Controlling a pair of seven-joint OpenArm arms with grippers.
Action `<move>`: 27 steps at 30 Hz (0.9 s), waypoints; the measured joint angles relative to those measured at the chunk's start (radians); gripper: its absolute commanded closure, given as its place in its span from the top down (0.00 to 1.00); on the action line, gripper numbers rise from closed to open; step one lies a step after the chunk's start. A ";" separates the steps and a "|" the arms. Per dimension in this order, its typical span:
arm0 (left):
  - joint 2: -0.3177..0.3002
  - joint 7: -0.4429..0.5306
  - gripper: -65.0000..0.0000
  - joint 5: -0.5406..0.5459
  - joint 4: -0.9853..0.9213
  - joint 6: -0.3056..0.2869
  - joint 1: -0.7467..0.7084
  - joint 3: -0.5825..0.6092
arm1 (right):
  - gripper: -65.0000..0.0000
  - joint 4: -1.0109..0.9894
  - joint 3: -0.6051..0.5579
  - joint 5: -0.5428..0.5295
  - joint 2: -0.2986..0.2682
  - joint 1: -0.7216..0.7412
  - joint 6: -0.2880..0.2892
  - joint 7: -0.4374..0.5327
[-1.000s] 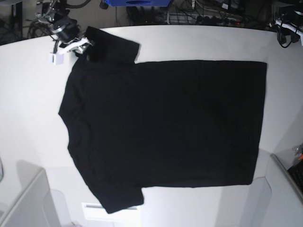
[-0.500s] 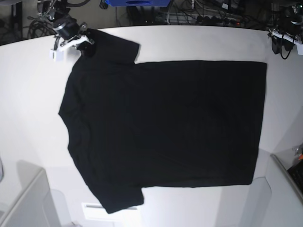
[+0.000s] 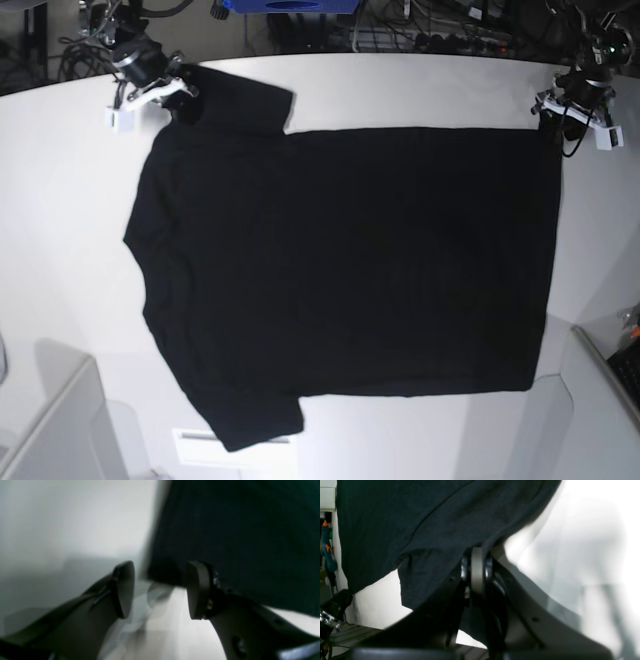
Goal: Fold the T-shirt properly
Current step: 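Lower both grippers onto the black T-shirt's shoulder corners and grasp, then lift the shoulders with both grippers and drag the shirt along the table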
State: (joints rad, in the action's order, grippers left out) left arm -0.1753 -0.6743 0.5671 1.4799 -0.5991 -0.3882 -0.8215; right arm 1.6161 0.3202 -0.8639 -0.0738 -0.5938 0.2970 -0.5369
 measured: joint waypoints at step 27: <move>-0.005 -0.005 0.00 0.006 0.023 0.024 -0.064 0.018 | 0.00 0.113 0.000 0.057 0.001 -0.087 -0.020 -0.042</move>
State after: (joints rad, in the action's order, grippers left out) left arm -0.1802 -0.6792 0.5735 1.5028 -0.5755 -0.4526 -0.8040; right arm 1.7287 0.3206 -0.8066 -0.0731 -0.6811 0.2768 -0.5789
